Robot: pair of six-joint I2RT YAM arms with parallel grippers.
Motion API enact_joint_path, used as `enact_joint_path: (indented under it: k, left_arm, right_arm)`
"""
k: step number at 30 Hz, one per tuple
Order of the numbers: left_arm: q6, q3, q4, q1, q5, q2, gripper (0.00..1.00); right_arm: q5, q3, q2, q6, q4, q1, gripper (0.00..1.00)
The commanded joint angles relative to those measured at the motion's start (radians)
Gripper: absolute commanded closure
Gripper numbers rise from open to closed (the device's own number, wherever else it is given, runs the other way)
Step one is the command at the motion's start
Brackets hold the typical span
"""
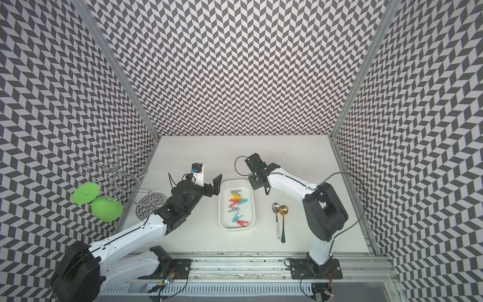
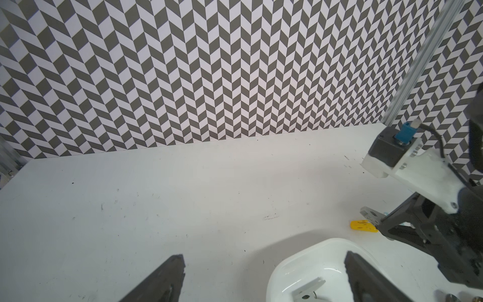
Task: Take the clothespins out of the storage box
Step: Place the clothespin at the center of the board.
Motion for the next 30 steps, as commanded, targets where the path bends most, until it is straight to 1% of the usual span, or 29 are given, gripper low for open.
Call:
enact_joint_path:
  k: [1, 6, 10, 18, 26, 30]
  left_arm:
    - [-0.008, -0.003, 0.022, -0.003, 0.011, -0.02, 0.0]
    - [-0.008, -0.002, 0.023, -0.002, 0.013, -0.017, 0.0]
    - [-0.008, -0.002, 0.022, -0.003, 0.014, -0.019, 0.01]
    - [-0.009, -0.003, 0.023, -0.003, 0.014, -0.019, 0.0]
    - [-0.009, -0.002, 0.023, -0.002, 0.014, -0.017, 0.0]
    - [-0.009, -0.002, 0.024, -0.003, 0.015, -0.018, 0.0]
  right_arm:
    - [-0.124, -0.043, -0.032, 0.082, 0.08, -0.047, 0.95]
    - [-0.196, -0.09, -0.006, 0.125, 0.115, -0.098, 0.94]
    - [-0.206, -0.111, 0.025, 0.154, 0.121, -0.127, 0.92]
    - [-0.202, -0.118, 0.029, 0.163, 0.123, -0.134, 0.88]
    - [-0.225, -0.084, -0.033, 0.123, 0.118, -0.134, 0.81]
    - [-0.263, -0.064, -0.082, 0.044, 0.134, -0.127, 0.78]
